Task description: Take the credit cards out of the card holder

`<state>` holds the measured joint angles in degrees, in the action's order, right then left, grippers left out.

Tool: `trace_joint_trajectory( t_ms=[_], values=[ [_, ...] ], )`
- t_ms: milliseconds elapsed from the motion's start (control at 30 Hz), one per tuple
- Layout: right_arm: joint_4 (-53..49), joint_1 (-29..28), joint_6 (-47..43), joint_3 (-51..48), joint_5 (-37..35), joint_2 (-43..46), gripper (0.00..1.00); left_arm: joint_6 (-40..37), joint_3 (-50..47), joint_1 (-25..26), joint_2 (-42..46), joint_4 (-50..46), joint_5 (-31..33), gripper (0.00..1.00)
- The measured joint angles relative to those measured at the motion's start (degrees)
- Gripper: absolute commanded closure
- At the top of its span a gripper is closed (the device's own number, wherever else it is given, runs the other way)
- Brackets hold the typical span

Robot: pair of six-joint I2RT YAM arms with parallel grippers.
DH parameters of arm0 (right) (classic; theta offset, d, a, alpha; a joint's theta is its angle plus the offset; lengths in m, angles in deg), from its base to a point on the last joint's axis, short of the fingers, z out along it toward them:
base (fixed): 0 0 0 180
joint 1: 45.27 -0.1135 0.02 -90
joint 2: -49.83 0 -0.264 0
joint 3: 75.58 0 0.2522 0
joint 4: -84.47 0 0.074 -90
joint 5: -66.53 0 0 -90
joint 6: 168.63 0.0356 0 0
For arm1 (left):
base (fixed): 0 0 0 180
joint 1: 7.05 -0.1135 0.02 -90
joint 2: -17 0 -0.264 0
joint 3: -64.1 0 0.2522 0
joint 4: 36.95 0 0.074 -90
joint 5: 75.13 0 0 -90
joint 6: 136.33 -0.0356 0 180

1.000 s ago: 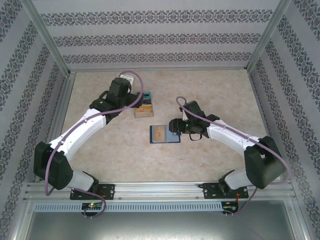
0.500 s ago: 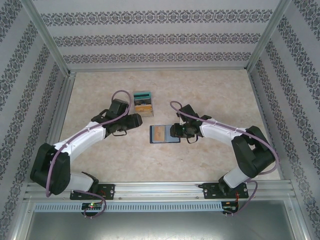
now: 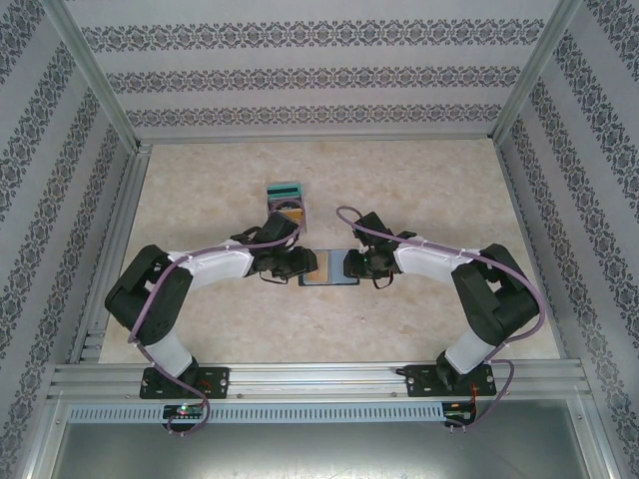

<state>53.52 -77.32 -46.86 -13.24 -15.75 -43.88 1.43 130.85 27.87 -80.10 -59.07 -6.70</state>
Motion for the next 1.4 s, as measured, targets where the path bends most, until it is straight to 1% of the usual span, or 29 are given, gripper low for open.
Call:
trace_joint_trajectory(
  t_ms=[233, 533, 800, 1067, 1400],
  values=[
    [0.3, -0.1, 0.0, 0.0, 0.0, -0.2, 0.65, 0.1, 2.1, 0.3, -2.4, 0.1, -0.6, 0.58],
    [0.3, -0.1, 0.0, 0.0, 0.0, -0.3, 0.65, -0.3, 3.2, 0.3, -2.6, -1.6, 2.3, 0.57],
    [0.8, -0.1, 0.0, 0.0, 0.0, -0.5, 0.65, -0.6, 4.0, 0.3, -4.8, -1.7, 1.8, 0.57],
    [0.8, -0.1, 0.0, 0.0, 0.0, -0.5, 0.65, -0.8, 4.4, 0.4, -4.8, -1.7, 2.0, 0.57],
    [0.8, -0.1, 0.0, 0.0, 0.0, -0.5, 0.65, -1.0, 4.3, 0.7, -3.6, -3.5, 4.1, 0.57]
  ],
)
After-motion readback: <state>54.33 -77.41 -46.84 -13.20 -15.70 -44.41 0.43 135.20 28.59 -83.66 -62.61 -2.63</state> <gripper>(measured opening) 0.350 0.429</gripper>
